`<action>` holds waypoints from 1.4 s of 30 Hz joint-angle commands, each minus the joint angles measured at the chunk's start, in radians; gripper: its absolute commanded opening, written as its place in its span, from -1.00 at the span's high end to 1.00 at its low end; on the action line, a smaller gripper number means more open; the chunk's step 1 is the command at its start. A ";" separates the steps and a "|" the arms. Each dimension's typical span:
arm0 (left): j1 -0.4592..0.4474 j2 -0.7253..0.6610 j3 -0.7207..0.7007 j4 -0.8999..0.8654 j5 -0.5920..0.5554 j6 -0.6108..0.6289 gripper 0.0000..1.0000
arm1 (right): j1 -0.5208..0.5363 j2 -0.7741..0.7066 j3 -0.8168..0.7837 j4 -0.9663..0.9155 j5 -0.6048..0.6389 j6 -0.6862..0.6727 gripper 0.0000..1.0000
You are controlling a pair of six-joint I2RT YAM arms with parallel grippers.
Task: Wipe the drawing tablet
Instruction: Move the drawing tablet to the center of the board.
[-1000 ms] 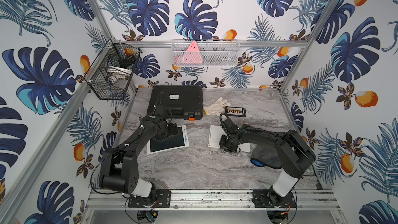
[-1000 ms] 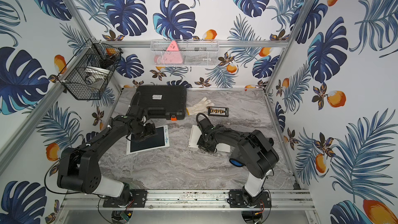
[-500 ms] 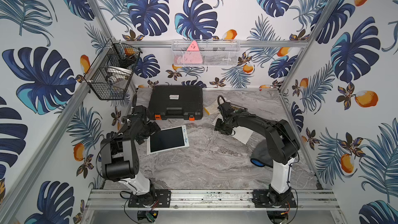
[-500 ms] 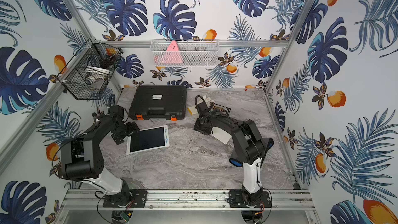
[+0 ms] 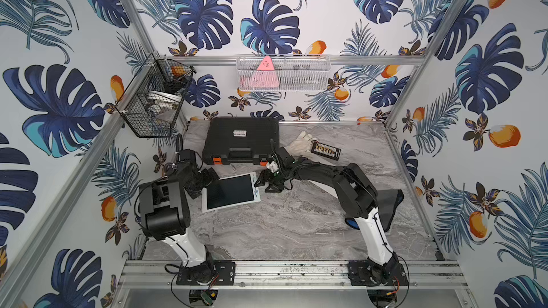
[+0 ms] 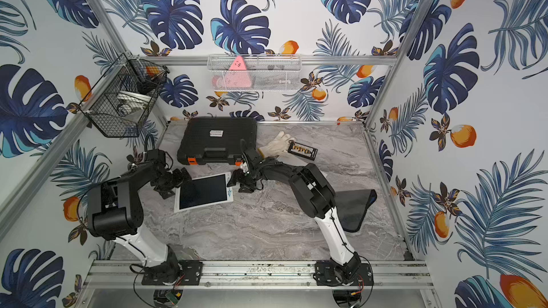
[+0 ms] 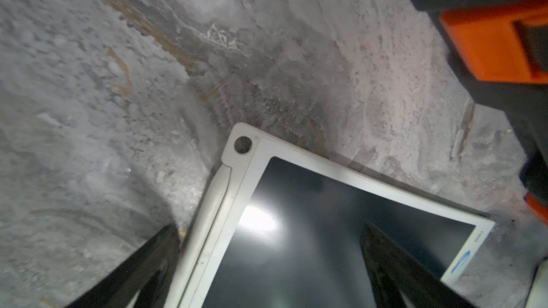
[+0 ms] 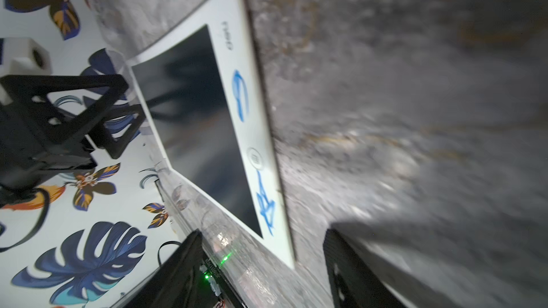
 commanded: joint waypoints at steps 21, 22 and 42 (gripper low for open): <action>-0.188 -0.173 -0.255 -0.013 0.160 -0.060 -0.98 | -0.008 -0.205 -0.332 -0.003 0.074 0.057 -0.36; -0.219 -0.196 -0.273 -0.024 0.150 -0.078 -0.98 | -0.020 -0.237 -0.370 -0.013 0.084 0.051 -0.35; -0.648 -0.360 -0.344 -0.031 0.037 -0.324 -0.98 | -0.243 -0.750 -0.708 -0.429 0.374 -0.083 -0.32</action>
